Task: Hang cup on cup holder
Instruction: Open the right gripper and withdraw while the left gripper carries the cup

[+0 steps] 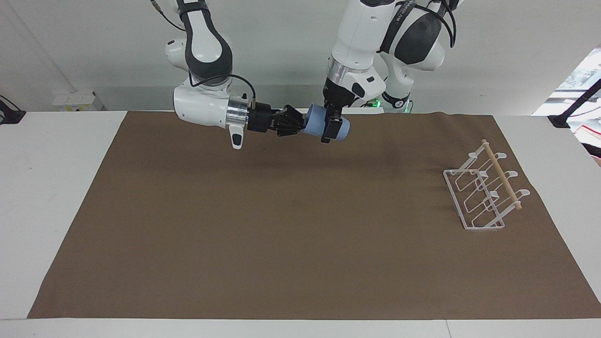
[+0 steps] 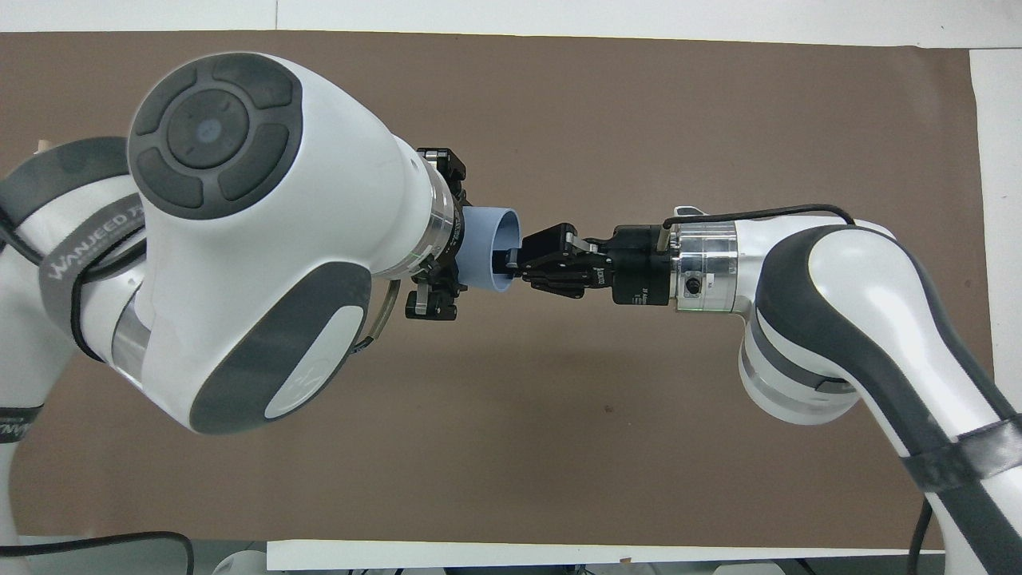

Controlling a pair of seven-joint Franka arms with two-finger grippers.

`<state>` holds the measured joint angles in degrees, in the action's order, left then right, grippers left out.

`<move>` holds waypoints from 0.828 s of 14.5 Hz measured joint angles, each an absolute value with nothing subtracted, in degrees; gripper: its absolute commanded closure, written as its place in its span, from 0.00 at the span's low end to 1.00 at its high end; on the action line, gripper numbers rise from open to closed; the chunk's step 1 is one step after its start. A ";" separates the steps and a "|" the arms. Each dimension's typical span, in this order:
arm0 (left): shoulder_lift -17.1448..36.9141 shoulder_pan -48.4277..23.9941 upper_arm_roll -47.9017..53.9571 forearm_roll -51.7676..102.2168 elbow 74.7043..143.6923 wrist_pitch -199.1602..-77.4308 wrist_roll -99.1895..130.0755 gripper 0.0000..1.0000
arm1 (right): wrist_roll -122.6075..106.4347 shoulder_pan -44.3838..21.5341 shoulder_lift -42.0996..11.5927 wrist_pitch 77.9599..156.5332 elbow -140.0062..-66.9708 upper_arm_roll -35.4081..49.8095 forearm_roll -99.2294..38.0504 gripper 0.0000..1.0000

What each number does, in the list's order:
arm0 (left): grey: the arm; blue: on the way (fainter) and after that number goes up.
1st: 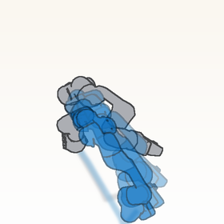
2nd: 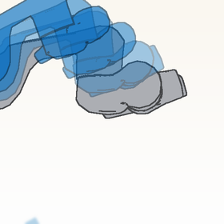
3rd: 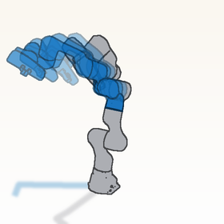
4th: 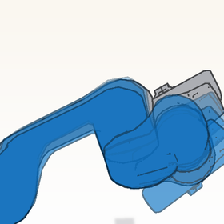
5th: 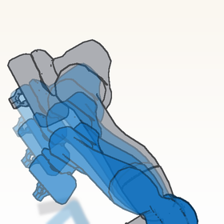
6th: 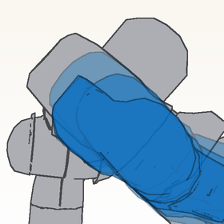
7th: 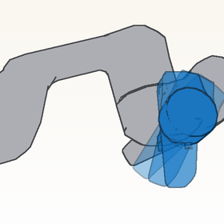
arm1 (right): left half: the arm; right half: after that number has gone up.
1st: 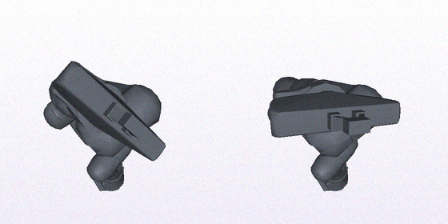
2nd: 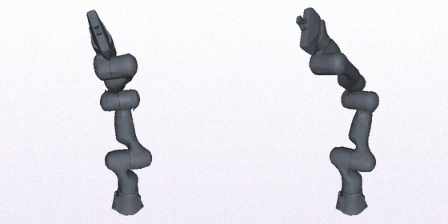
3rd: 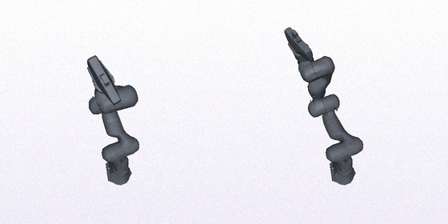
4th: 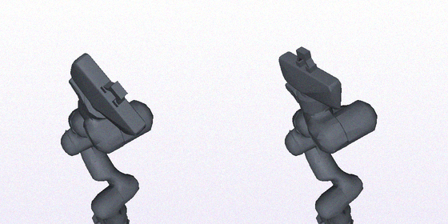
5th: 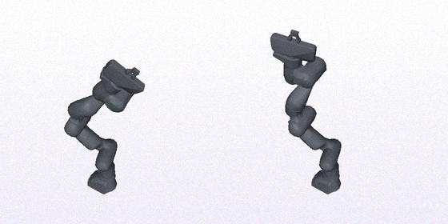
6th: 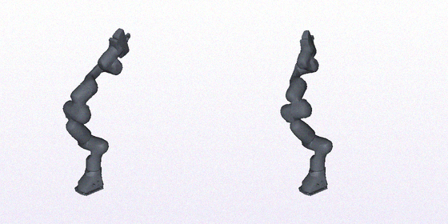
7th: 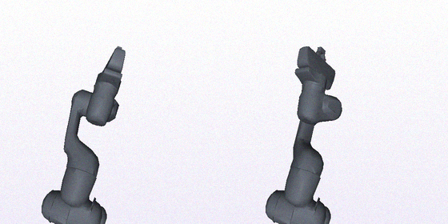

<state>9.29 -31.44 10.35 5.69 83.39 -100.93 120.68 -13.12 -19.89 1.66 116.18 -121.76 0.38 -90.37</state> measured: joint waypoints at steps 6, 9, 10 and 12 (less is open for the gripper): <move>9.29 -31.30 10.06 -3.44 82.85 -93.27 117.76 1.00 | -12.99 -19.92 1.77 117.17 -121.59 0.61 -90.40 0.01; 9.28 -31.11 9.66 -15.92 82.78 -87.03 116.01 1.00 | -12.45 -19.50 2.43 117.61 -121.40 0.00 -86.56 0.01; 9.26 -31.10 9.64 -20.55 82.85 -84.69 115.04 1.00 | -11.32 -18.52 3.02 117.87 -121.27 -0.21 -81.57 0.01; 9.24 -31.08 9.59 -28.25 83.43 -80.57 113.31 1.00 | -8.73 -15.04 4.54 117.95 -120.60 -0.49 -68.41 0.01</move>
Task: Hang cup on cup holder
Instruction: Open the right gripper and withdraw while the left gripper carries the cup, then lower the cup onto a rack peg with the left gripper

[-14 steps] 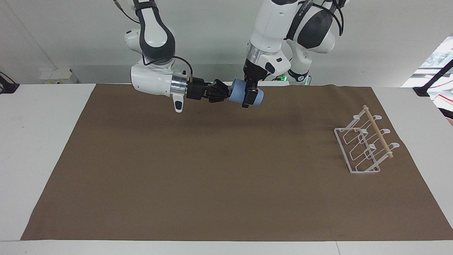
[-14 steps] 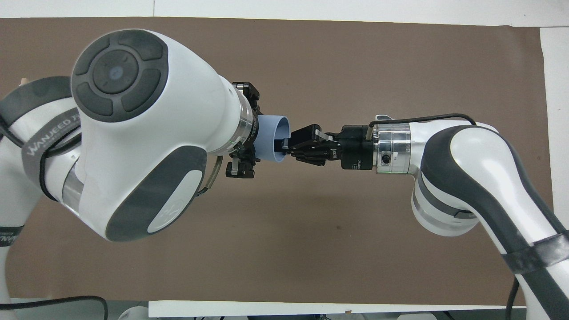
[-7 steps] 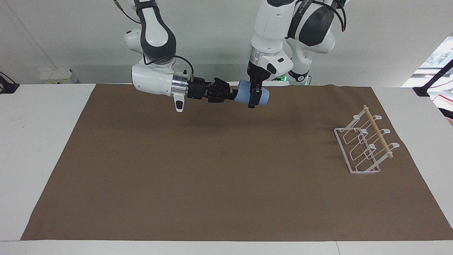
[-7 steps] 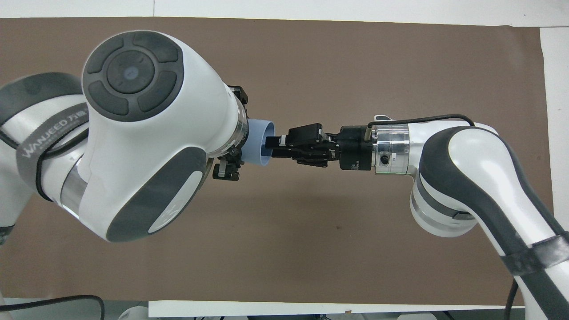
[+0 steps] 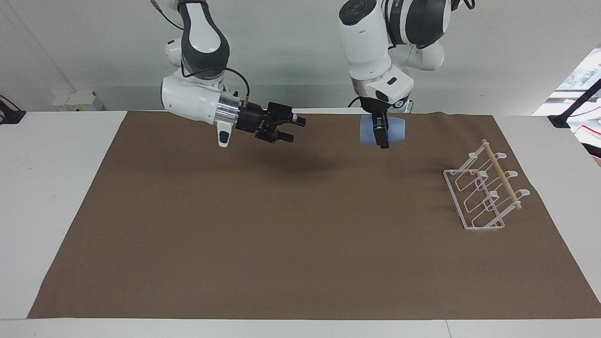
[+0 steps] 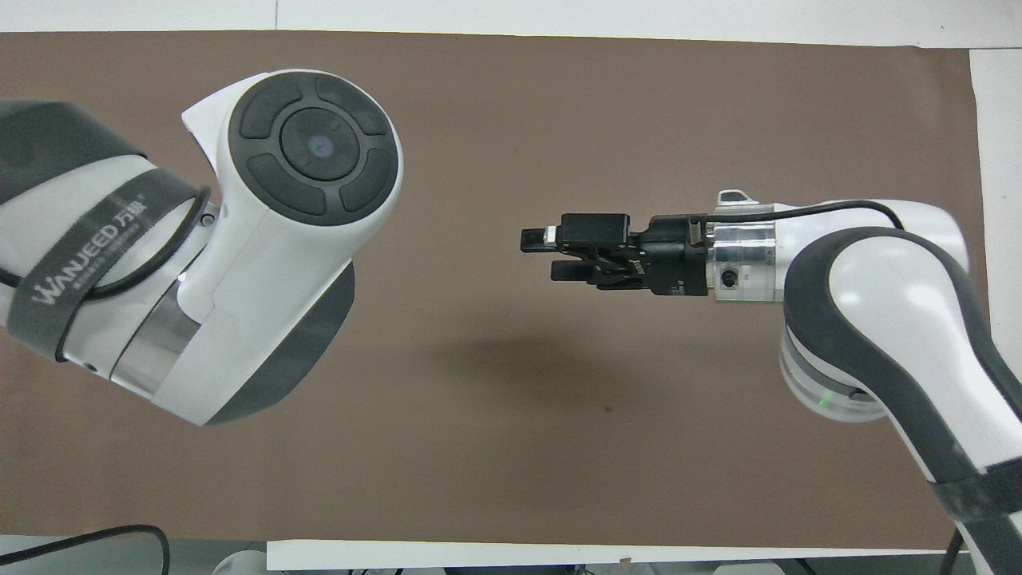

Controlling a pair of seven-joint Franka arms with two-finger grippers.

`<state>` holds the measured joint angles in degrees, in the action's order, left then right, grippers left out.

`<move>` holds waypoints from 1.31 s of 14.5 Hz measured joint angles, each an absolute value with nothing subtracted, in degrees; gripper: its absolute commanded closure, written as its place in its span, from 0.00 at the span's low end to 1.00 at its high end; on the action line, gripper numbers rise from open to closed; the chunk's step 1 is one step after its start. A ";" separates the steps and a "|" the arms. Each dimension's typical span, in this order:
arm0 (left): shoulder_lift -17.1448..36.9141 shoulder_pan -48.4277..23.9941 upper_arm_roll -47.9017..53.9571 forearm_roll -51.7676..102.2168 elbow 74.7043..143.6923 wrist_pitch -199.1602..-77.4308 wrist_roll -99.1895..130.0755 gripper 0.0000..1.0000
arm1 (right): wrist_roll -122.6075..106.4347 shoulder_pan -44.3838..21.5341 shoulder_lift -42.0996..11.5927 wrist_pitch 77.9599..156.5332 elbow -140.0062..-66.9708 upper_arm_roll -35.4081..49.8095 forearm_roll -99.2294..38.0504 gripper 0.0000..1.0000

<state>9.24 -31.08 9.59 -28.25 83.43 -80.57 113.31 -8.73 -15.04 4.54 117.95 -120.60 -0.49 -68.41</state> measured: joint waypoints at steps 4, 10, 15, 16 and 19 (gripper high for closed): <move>11.03 -29.51 9.23 -44.30 88.33 -74.13 112.15 1.00 | -7.31 -7.19 7.20 116.99 -119.34 -0.80 -37.94 0.01; 20.81 -24.31 8.33 -64.34 91.23 -70.01 113.51 1.00 | -7.27 3.29 6.27 100.37 -108.25 -0.89 -12.59 0.01; 26.20 -19.20 7.47 -72.09 91.25 -69.75 119.62 1.00 | -7.13 4.49 4.63 84.26 -93.08 -0.93 0.71 0.01; 26.40 -18.68 7.46 -73.05 91.38 -69.75 120.25 1.00 | -7.13 5.17 4.50 82.77 -91.57 -0.95 1.14 0.01; 26.47 -18.15 7.47 -74.30 92.62 -70.08 122.77 1.00 | -7.13 7.16 4.16 81.29 -90.63 -1.08 1.40 0.01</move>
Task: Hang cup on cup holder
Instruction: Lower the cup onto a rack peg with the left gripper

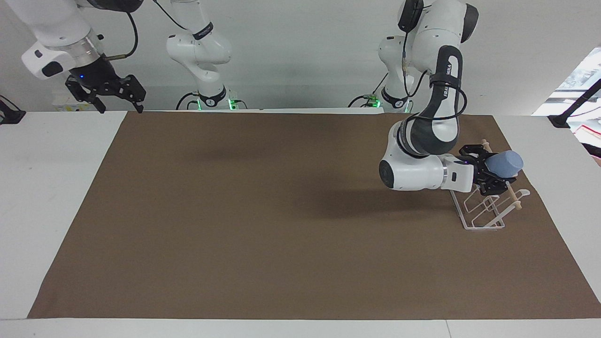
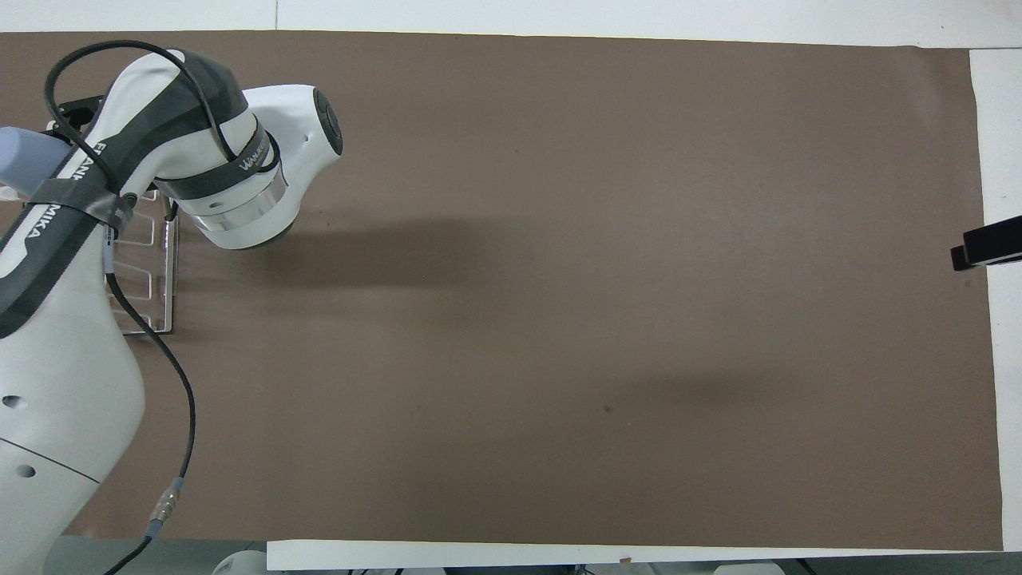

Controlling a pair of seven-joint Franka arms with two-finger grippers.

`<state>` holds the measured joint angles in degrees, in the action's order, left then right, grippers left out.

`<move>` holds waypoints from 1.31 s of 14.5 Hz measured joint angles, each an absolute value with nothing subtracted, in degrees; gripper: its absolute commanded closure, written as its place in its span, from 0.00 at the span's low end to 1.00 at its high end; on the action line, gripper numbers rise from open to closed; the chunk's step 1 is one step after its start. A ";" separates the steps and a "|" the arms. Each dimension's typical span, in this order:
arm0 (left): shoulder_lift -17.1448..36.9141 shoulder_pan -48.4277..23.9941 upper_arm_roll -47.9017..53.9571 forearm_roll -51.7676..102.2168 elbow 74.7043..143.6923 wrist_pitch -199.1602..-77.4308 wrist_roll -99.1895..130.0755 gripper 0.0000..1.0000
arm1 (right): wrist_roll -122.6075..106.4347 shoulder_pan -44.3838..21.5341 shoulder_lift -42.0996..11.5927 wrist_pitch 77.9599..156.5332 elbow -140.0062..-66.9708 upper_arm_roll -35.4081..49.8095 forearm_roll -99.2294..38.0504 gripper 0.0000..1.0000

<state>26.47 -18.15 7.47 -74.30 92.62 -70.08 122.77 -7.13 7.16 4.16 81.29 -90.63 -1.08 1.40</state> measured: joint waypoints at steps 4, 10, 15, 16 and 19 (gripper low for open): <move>26.75 -17.36 7.47 -76.31 94.83 -72.15 125.25 1.00 | -7.13 7.09 3.62 79.65 -90.77 -0.92 1.74 0.01; 30.03 -15.43 7.47 -79.86 95.11 -74.72 127.02 1.00 | -6.80 5.19 3.58 79.72 -90.49 -2.18 3.69 0.01; 30.26 -15.33 7.47 -80.04 95.15 -75.56 127.05 1.00 | -6.76 2.37 3.58 78.71 -90.49 -4.43 3.74 0.01; 30.44 -15.31 7.47 -80.04 95.20 -75.58 127.05 1.00 | -6.76 2.28 3.58 78.53 -90.50 -4.43 3.74 0.01; 30.90 -14.70 7.44 -80.62 95.22 -75.60 127.04 1.00 | -6.76 2.33 3.78 77.70 -90.89 -4.49 3.73 0.01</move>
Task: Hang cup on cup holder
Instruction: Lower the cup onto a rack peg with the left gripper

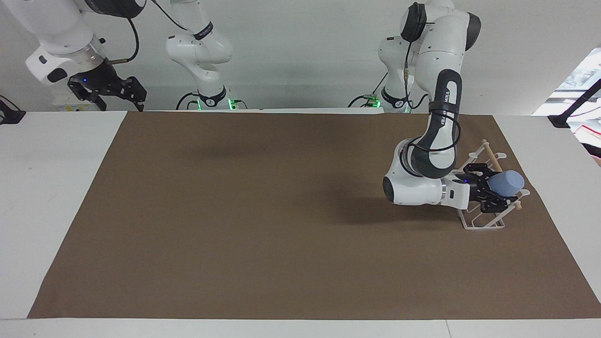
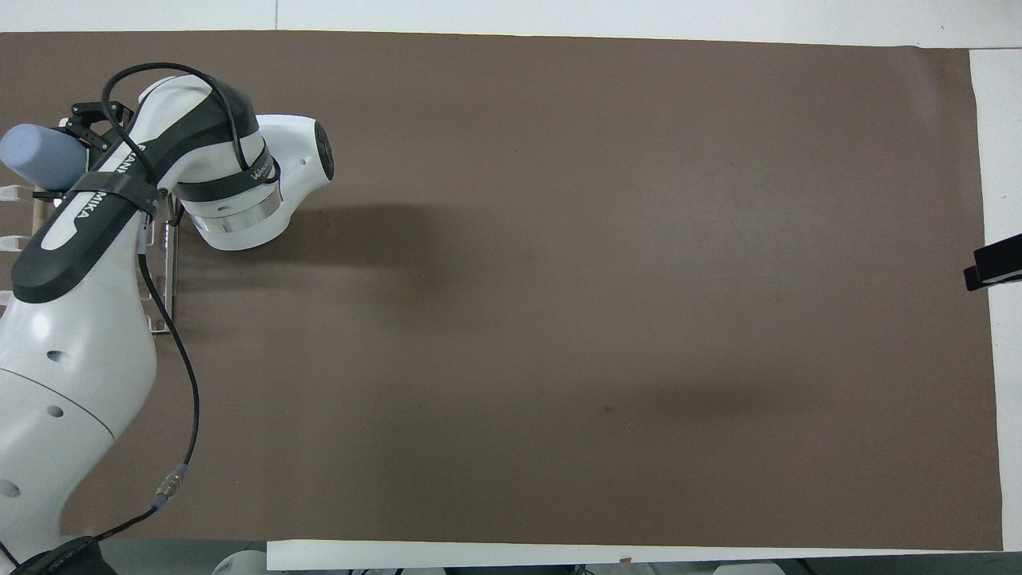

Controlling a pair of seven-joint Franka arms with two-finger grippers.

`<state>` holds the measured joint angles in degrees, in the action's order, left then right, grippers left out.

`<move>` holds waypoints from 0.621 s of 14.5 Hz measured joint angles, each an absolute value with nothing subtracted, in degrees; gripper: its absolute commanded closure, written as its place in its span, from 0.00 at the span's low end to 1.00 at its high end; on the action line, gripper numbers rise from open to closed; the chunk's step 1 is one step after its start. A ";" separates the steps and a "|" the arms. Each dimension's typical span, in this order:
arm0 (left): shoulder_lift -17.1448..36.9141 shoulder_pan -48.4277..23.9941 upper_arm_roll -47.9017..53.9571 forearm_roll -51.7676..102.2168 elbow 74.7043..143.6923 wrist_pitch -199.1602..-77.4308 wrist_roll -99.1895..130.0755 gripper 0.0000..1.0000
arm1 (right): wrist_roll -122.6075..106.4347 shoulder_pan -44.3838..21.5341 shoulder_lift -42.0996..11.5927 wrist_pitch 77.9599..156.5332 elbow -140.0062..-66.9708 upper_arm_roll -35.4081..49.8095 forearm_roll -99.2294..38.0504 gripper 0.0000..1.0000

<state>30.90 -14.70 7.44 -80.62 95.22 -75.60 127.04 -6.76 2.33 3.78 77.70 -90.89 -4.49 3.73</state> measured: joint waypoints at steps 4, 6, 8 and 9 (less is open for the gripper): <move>31.21 -13.99 7.44 -81.12 95.23 -75.73 127.04 1.00 | -6.76 2.33 4.25 77.67 -91.45 -4.53 3.72 0.01; 31.28 -13.99 7.52 -81.13 95.27 -76.39 127.04 1.00 | -6.76 2.33 4.26 77.64 -91.51 -4.53 3.72 0.01; 31.45 -13.99 7.57 -81.12 95.67 -77.26 127.14 1.00 | -6.76 2.33 4.26 77.64 -91.53 -4.53 3.72 0.01; 31.51 -13.96 7.57 -81.11 95.89 -77.69 127.29 1.00 | -6.76 2.33 4.26 77.63 -91.54 -4.53 3.72 0.01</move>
